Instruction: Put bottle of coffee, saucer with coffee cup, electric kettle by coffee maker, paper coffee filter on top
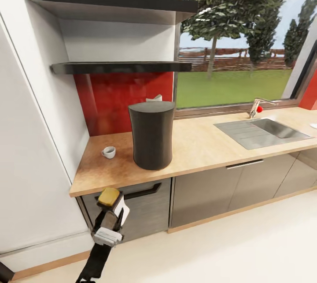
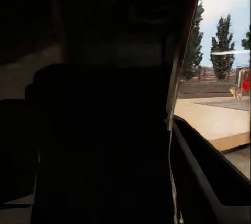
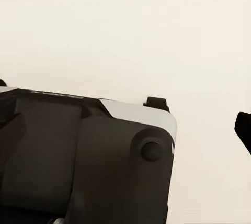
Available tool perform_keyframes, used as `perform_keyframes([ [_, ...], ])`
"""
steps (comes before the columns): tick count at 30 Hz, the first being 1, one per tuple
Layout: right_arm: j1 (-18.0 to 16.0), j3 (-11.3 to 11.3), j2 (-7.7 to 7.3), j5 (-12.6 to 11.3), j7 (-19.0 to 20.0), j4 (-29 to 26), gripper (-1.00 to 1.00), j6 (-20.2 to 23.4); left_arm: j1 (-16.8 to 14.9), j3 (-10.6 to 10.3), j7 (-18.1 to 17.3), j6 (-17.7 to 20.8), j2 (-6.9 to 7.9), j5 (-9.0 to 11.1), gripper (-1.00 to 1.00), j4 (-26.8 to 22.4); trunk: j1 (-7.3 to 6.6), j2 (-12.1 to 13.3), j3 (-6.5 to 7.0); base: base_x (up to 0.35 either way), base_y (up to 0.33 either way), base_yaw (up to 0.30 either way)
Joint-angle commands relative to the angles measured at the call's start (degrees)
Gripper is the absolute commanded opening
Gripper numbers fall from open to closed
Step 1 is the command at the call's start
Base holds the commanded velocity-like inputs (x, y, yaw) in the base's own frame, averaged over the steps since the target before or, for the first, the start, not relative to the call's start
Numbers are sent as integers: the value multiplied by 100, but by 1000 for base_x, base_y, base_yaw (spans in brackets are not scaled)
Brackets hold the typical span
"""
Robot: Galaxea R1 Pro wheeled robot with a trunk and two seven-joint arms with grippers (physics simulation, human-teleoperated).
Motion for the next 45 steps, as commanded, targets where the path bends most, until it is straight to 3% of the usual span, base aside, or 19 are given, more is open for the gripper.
perform_keyframes([
  [1, -5, 38, 2, -62, 17, 9, 100, -22, -5, -4, -38, 84, -86, 55, -100, -228, 3, -12, -13, 0, 0, 0],
  [3, -4, 36, -2, -59, 17, 9, 100, -22, -13, -28, -44, 550, -197, 36, -100, -715, 3, -12, -13, 0, 0, 0],
  [6, -5, 38, -4, -56, 17, 9, 100, -22, -43, -31, -30, 1718, -278, 71, -100, -1659, 3, -12, -13, 0, 0, 0],
  [10, -5, 35, -5, -63, 20, 8, 100, -23, -520, 21, -23, 4139, -253, 73, -100, -3150, 3, -12, -13, 0, 0, 0],
  [13, -5, 29, -16, -64, 20, 8, 100, -26, -957, 34, 33, 4770, -242, 64, -100, -3480, 3, -12, -13, 0, 0, 0],
  [18, -5, 19, -27, -64, 22, 9, 100, -23, -2004, 99, 601, 6011, -178, -5, -100, -3525, 3, -12, -13, 0, 0, 0],
  [20, -4, 21, -49, -61, 25, 11, 100, -23, -2246, 176, 675, 6113, -158, -43, -100, -3431, 3, -12, -13, 0, 0, 0],
  [21, -3, 25, -117, -63, 26, 18, 100, -23, -2383, 215, 710, 6155, -102, -192, -100, -3381, 3, -12, -13, 0, 0, 0],
  [23, -3, 26, -148, -64, 26, 30, 100, -23, -2413, 310, 729, 6171, 44, -383, -100, -3371, 3, -12, -13, 0, 0, 0],
  [25, -3, 26, -158, -60, 20, 41, 100, -18, -2391, 485, 723, 6171, 121, -450, -100, -3368, 3, -12, -13, 0, 0, 0],
  [28, -4, 33, -162, -56, 18, 40, 100, -8, -2370, 581, 703, 6164, 150, -478, -100, -3386, 3, -12, -13, 0, 0, 0],
  [42, -4, 38, -153, -52, 17, 22, 100, -5, -2349, 608, 706, 6162, 157, -485, -100, -3402, 3, -12, -13, 0, 0, 0],
  [45, 86, 62, -122, -44, -5, 52, 100, -7, -2251, 710, 808, 6109, 257, -570, -100, -3302, 3, -12, -13, 0, 0, 0],
])
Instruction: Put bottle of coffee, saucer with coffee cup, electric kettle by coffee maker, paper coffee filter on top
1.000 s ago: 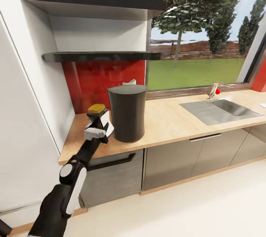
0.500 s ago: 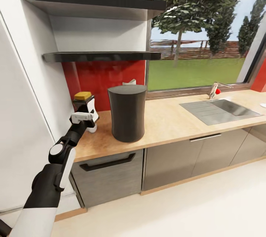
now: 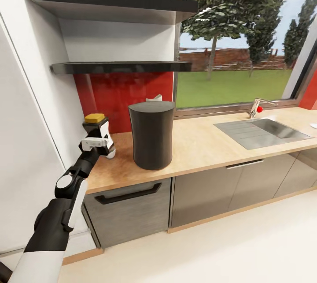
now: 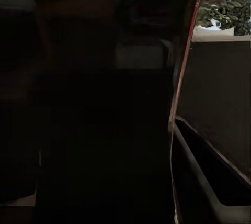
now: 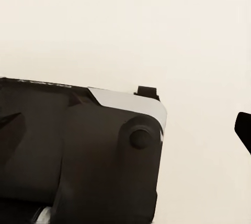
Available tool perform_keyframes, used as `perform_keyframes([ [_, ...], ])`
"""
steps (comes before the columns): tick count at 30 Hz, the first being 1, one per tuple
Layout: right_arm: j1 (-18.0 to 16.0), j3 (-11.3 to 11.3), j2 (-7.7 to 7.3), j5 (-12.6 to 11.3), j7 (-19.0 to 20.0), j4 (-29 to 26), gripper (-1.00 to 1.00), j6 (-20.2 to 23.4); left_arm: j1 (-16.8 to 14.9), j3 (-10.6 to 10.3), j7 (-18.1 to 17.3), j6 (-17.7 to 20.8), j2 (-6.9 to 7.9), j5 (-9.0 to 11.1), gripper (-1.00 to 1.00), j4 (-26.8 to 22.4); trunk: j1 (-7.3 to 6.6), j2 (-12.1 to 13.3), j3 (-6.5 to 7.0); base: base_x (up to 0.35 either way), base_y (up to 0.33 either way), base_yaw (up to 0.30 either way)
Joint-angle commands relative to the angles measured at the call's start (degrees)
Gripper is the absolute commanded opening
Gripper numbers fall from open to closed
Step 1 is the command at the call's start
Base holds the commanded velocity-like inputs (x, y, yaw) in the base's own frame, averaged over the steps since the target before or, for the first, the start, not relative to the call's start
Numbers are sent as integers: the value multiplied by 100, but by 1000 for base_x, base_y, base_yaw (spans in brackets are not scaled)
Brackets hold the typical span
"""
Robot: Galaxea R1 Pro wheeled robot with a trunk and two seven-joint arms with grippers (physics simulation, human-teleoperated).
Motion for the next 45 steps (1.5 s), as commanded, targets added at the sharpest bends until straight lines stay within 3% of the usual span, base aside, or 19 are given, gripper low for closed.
perform_keyframes([
  [1, -13, 40, 7, -61, 20, 9, 100, -20, 28, 43, -33, 39, 32, -21, -100, 26, 3, -13, -12, 0, 0, 0],
  [7, -33, 40, 34, -68, 30, 10, 100, -19, 221, 248, 27, 56, 215, -167, -100, 149, 3, -13, -12, 103, 32, 0],
  [15, -33, 40, 21, -69, 30, 15, 100, -21, 444, 509, 43, 45, 230, -389, -100, 173, 3, -13, -12, 242, 114, 0],
  [25, -33, 40, -34, -63, 29, 19, 100, -21, 448, 468, 74, 61, 165, -631, -100, 173, 3, -13, -12, 328, -9, 0],
  [26, -33, 40, -36, -63, 27, 19, 100, -23, 448, 472, 75, 58, 164, -816, -100, 173, 3, -13, -12, 337, -73, 0],
  [31, -33, 40, -45, -62, 23, 19, 100, -27, 448, 507, 77, 50, 171, -817, -100, 173, 3, -13, -12, 338, -64, 0],
  [35, -33, 40, -175, -62, 30, 19, 100, -21, 448, 514, 84, 43, 180, -809, -100, 173, 3, -13, -12, 340, 18, -26],
  [39, -33, 40, -211, -62, 30, 19, 100, -22, 453, 514, 84, 34, 175, -809, -100, 173, 3, -13, -12, 312, 56, -195],
  [45, -33, 40, -239, -62, 29, 19, 100, -20, 482, 519, 76, 23, 186, -820, -100, 173, 3, -13, -12, 55, 9, -69],
])
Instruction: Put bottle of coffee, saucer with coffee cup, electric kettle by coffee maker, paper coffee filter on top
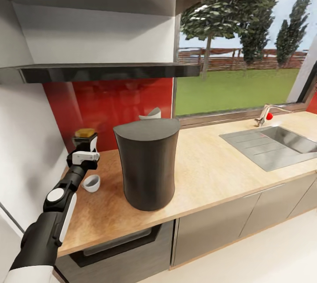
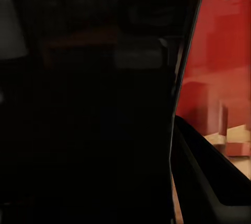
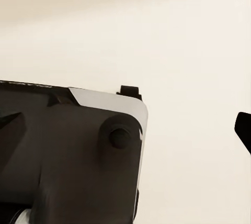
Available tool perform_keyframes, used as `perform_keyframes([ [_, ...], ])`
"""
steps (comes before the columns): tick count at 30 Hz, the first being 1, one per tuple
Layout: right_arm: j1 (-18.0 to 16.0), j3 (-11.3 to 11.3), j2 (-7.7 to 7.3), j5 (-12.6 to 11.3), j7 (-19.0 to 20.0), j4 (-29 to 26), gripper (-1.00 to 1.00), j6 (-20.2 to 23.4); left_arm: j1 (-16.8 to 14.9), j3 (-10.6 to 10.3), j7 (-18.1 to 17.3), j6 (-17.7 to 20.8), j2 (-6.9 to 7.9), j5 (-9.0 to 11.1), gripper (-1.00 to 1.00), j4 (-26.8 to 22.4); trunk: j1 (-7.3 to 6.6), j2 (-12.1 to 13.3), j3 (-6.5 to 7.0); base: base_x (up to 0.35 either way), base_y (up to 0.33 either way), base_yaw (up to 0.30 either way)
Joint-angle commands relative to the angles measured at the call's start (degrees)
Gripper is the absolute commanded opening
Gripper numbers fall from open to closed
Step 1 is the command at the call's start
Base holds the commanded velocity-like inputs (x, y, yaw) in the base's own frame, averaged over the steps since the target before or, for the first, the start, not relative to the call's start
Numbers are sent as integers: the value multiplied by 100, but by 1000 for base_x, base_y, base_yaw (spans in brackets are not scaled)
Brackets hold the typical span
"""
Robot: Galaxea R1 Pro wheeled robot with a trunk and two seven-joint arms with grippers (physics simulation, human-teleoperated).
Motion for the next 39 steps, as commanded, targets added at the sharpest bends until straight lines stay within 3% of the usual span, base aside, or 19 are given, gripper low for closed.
perform_keyframes([
  [1, -5, 42, -3, -60, 24, 6, 100, -21, -4, 13, -38, 20, 10, -69, -100, -10, 4, -13, -13, 4, 1, -5],
  [11, 13, 42, -4, -52, 24, 6, 100, -19, 49, 8, 229, -18, 21, -67, -100, 1, 4, -13, -13, 101, 37, -1],
  [16, 29, 42, -4, -51, 24, 12, 100, -19, 288, -1, 321, -740, -17, -64, -100, 207, 4, -13, -13, 9, 3, 0],
  [19, 43, 42, -4, -51, 24, 14, 100, -19, 315, -2, 364, -922, -22, -66, -100, 434, 4, -13, -13, 0, 0, 0],
  [39, 62, 42, -4, -51, 22, 15, 100, -27, 368, 5, 384, -975, -17, -51, -100, 534, 4, -13, -13, 150, 0, -59],
])
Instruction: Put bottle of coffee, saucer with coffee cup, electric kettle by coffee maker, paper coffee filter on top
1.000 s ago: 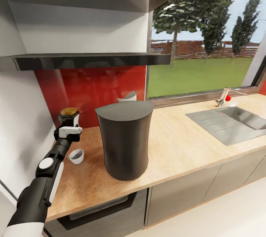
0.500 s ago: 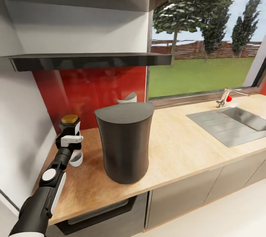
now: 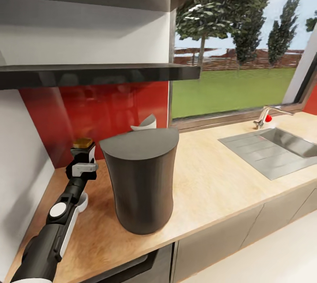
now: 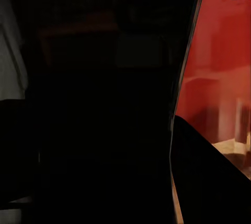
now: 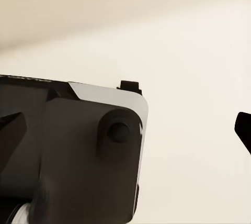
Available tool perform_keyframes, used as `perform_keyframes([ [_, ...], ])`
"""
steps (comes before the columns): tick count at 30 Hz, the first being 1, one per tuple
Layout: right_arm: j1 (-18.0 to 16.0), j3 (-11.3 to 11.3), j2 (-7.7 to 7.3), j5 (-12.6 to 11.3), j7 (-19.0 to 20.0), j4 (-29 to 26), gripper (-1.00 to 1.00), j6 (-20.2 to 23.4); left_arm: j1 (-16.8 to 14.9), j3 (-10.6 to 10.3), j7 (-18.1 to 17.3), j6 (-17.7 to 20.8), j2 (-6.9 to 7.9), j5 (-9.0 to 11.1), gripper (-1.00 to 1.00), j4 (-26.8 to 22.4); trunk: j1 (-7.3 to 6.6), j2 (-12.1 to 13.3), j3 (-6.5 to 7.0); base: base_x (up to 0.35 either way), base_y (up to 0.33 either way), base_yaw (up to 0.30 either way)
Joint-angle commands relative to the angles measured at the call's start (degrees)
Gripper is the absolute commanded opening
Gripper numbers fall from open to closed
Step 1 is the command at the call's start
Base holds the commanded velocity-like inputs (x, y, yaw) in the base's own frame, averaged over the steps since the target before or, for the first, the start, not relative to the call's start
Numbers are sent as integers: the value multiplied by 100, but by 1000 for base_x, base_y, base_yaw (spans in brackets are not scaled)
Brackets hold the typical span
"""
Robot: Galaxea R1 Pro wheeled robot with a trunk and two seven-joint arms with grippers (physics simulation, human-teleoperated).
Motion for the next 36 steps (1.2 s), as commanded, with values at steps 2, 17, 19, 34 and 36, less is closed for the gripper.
perform_keyframes([
  [2, -3, 42, -2, -60, 22, 6, 100, -21, 45, 15, -25, -21, -2, -71, -100, 1, 6, -11, -12, 288, 0, 0],
  [17, -3, 42, -2, -60, 18, 6, 100, -20, 106, 20, -25, -26, 4, -51, -100, 91, 6, -11, -12, 70, 37, 0],
  [19, -3, 42, -2, -60, 18, 6, 100, -21, 135, 16, -25, -82, -6, -44, -100, 248, 6, -11, -12, 0, 10, 0],
  [34, -3, 42, -2, -60, 17, 6, 100, -19, 151, 4, 62, -722, -28, -7, -100, 960, 6, -11, -12, 89, 1, 0],
  [36, -3, 42, -2, -60, 18, 6, 100, -18, 151, 11, 62, -728, -27, -6, -100, 1014, 6, -11, -12, 96, 0, 0],
])
